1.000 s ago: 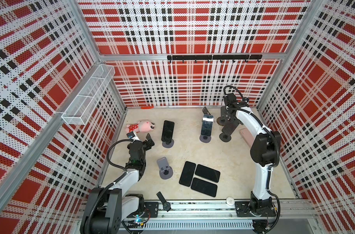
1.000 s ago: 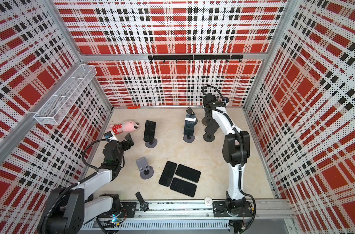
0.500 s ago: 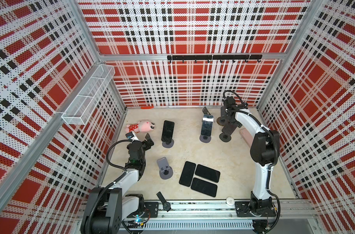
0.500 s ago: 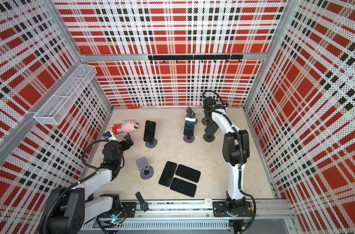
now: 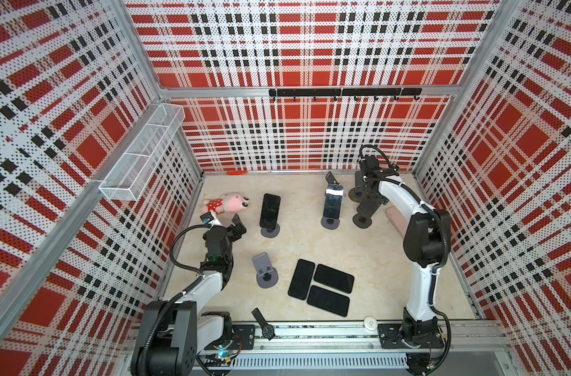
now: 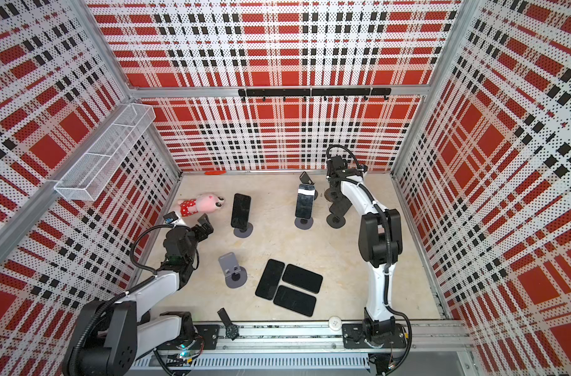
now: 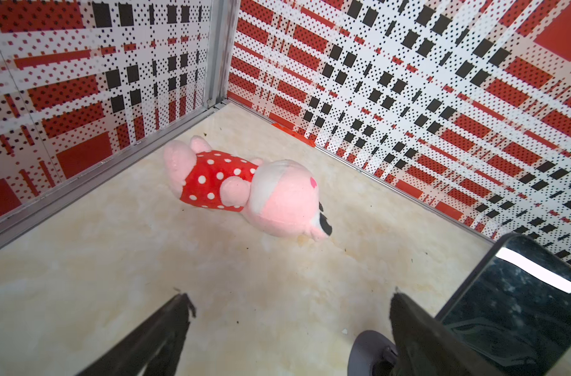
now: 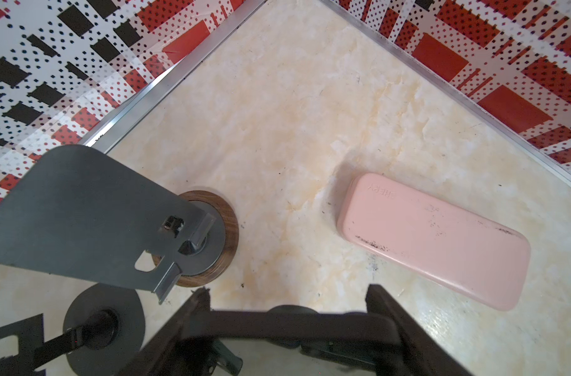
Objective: Remove the phone from the phone stand
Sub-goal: 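Close the right gripper around the black phone on its stand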
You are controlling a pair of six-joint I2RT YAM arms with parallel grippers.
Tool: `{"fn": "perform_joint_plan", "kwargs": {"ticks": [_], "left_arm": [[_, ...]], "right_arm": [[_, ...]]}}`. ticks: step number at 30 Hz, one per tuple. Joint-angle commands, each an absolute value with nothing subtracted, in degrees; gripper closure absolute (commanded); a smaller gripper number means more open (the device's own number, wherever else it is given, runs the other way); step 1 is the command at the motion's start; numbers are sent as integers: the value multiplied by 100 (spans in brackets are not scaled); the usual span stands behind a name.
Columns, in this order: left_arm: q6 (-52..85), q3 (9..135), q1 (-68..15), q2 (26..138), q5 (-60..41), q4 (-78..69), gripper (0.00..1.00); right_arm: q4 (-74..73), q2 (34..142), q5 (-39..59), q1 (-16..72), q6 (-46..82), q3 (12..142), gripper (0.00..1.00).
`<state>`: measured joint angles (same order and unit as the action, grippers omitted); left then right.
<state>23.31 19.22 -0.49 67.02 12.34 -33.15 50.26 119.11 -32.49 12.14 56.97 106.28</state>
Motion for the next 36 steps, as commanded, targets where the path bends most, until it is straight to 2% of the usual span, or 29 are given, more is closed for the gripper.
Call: {"fn": "perform_joint_plan", "kwargs": {"ticks": [1,12,24,36], "left_arm": [[2378,2030,18,6708,1170,-3344,2],[2386,1969,26,6627,1217,-3357,2],[2442,1964,68,6629,1232,-3347,2],[2463,1968,90,6644,1225,-3348,2]], "right_arm": [[4972,11575,-3279,1178,5599,10523,29],[4579,11101,-3114,1178,5016,10160,29],[3834,10151,-2724,1186,4073,9134,30],[2421,8683,-725,1199,2511,7367,29]]}}
